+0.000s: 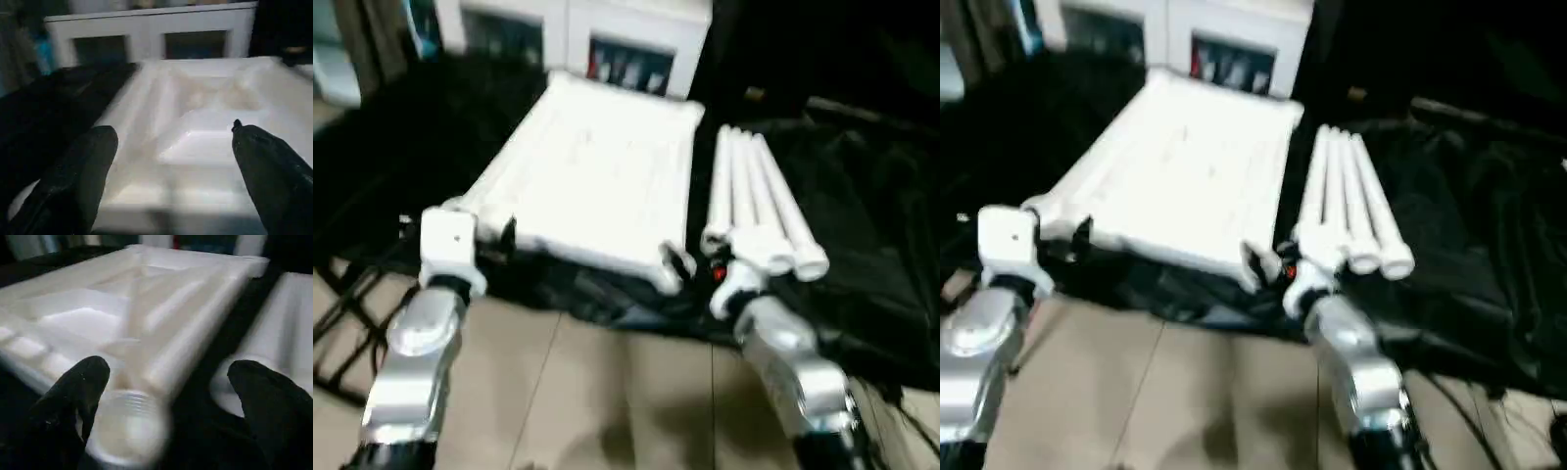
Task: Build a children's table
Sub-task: Move to table
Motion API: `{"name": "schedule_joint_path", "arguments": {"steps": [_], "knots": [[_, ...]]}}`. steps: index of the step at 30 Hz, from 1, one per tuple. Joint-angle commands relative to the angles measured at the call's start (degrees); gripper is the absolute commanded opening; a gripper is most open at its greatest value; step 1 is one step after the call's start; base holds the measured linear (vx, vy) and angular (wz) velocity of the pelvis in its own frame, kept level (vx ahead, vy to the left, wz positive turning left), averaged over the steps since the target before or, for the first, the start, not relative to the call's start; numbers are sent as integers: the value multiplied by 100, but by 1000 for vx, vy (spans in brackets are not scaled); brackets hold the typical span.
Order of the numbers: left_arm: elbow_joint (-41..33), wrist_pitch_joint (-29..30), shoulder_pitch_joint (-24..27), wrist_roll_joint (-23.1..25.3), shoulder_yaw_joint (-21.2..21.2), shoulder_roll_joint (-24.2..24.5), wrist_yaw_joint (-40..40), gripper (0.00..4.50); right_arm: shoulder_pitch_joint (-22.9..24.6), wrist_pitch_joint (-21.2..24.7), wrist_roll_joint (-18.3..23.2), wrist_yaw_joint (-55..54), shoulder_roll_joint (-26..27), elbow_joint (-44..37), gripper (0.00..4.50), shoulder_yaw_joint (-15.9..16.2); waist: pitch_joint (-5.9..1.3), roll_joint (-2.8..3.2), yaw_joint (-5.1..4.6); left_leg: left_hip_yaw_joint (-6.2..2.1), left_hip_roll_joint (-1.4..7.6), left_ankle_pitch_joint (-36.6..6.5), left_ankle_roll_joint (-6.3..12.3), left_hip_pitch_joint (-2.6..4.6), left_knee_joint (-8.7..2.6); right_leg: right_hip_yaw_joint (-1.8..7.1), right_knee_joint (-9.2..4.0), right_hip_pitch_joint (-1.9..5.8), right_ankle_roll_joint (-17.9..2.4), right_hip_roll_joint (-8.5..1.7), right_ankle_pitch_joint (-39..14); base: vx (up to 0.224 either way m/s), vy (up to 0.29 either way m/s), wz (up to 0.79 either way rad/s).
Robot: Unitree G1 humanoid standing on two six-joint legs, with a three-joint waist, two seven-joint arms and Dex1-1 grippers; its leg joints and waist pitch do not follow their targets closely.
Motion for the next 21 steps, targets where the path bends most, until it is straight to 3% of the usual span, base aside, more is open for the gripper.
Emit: {"name": "schedule_joint_path", "arguments": {"steps": [1, 2, 3, 4, 5, 6, 7, 8, 9, 10, 11, 12, 13, 14, 15, 16, 17, 18, 19, 20, 21], "knots": [[140, -20, -96, 16, 45, 109, -57, 423, -70, -34, -75, -127, 27, -121, 446, -91, -279, 12, 228, -96, 121, 223, 122, -572, 137, 773, -929, 817, -1699, -913, -1814, 89, -17, 4], [268, -72, -143, 39, 28, 122, -69, 423, -49, -22, -73, -230, 62, -112, 446, -189, -272, 156, 189, -98, 189, 517, -12, -586, -53, 564, -850, 769, -1927, -705, -1285, 74, -7, 3], [290, -74, -158, 40, 12, 132, -92, 423, -39, 3, -66, -293, 74, -101, 446, -245, -266, 425, 113, -21, 336, 683, -105, -333, -558, 102, -802, 576, -1704, -365, -1178, 74, -7, 3], [298, -71, -167, 39, 1, 138, -110, 423, -33, 22, -61, -335, 80, -93, 446, -280, -210, 459, 5, -56, 384, 291, -88, -313, -763, -59, -687, 488, -1459, -109, -1237, 92, 36, -6], [310, -75, -200, 29, -31, 157, -179, 423, -29, 52, -34, -426, 102, -80, 446, -366, -392, 576, -194, -361, 584, 162, 197, 266, -797, -231, -315, 190, -1160, 100, -674, 154, 40, 1], [313, -76, -209, 22, -34, 159, -194, 423, -29, 60, -24, -444, 108, -78, 446, -383, -341, 608, -263, -514, 696, -167, 454, 477, -826, -265, -131, -77, -1089, 99, -585, 154, 40, 1], [318, -66, -232, 20, -32, 154, -211, 423, -34, 70, -18, -462, 111, -78, 446, -404, -375, 593, -369, -712, 858, -135, 1132, 651, -831, -236, 77, -272, -778, 19, -320, 156, 3, 11], [369, -74, -298, 32, -23, 148, -242, 423, -33, 4, -62, -480, 112, -112, 446, -403, -340, 518, -379, -714, 877, 224, 1768, 644, -790, -175, 149, -405, -489, -98, -167, 106, -4, 6], [374, -75, -304, 33, -23, 147, -244, 423, -33, -2, -67, -479, 112, -116, 446, -402, -369, 428, -416, -641, 797, 410, 1928, 627, -727, -105, 51, -407, -487, -165, 61, 106, -4, 6], [394, -78, -326, 37, -22, 141, -250, 423, -34, -20, -82, -475, 109, -129, 446, -399, -329, 247, -323, -160, 290, 268, 1651, 102, -521, 159, -427, 56, -775, -398, 578, 79, -33, 11], [430, -83, -358, 41, -39, 138, -236, 423, -40, -56, -125, -461, 105, -152, 446, -389, -344, 154, -89, 47, -103, 48, 1174, -402, -67, 641, -779, 661, -1379, -723, 2, 74, -48, 8], [430, -83, -358, 41, -39, 138, -236, 423, -40, -56, -125, -461, 105, -152, 446, -389, -379, 151, -7, -42, 22, 103, 894, -577, 127, 784, -861, 863, -1611, -971, -358, 74, -48, 8], [456, -104, -373, 14, -65, 142, -244, 423, -46, -66, -146, -446, 118, -164, 446, -395, -412, 181, 47, -107, 82, 364, 413, -742, 216, 718, -810, 975, -1892, -882, -376, 91, -33, 4], [509, -141, -383, 7, -79, 138, -252, 423, -61, -59, -163, -443, 138, -172, 446, -396, -344, 298, 2, -134, 195, 623, 168, -752, -6, 495, -778, 880, -2013, -676, -278, 100, -16, 3], [509, -141, -383, 7, -79, 138, -252, 423, -61, -59, -163, -443, 138, -172, 446, -396, -337, 384, -25, -107, 246, 789, 119, -678, -225, 302, -749, 828, -1930, -509, -304, 100, -16, 3], [553, -162, -394, 16, -83, 131, -262, 423, -83, -62, -186, -441, 140, -162, 446, -385, -333, 547, -149, -123, 364, 883, 186, -460, -621, -83, -603, 664, -1485, -93, -377, 119, 14, -2], [560, -162, -399, 21, -84, 125, -274, 423, -100, -59, -185, -442, 137, -153, 446, -379, -462, 667, -384, -537, 672, 948, 817, 313, -674, -291, -111, 99, -1068, 163, -237, 160, 21, 1], [561, -160, -401, 24, -85, 121, -280, 423, -109, -57, -182, -443, 135, -149, 446, -376, -462, 667, -384, -537, 672, 948, 817, 313, -674, -291, -111, 99, -1068, 163, -237, 160, 21, 1], [569, -162, -413, 40, -87, 116, -303, 423, -136, -60, -172, -443, 134, -128, 446, -376, -499, 603, -520, -952, 1012, 1364, 2219, 705, -643, -241, 339, -427, -267, 5, -508, 146, -7, 0], [575, -164, -422, 52, -88, 115, -316, 423, -155, -66, -169, -442, 134, -107, 446, -380, -478, 564, -504, -957, 1008, 1577, 2486, 659, -635, -193, 405, -521, -50, -46, -471, 84, -36, -12], [575, -164, -422, 52, -88, 115, -316, 423, -155, -66, -169, -442, 134, -107, 446, -380, -404, 487, -447, -822, 866, 1605, 2694, 485, -694, -103, 384, -558, 144, -117, -229, 84, -36, -12]]}}
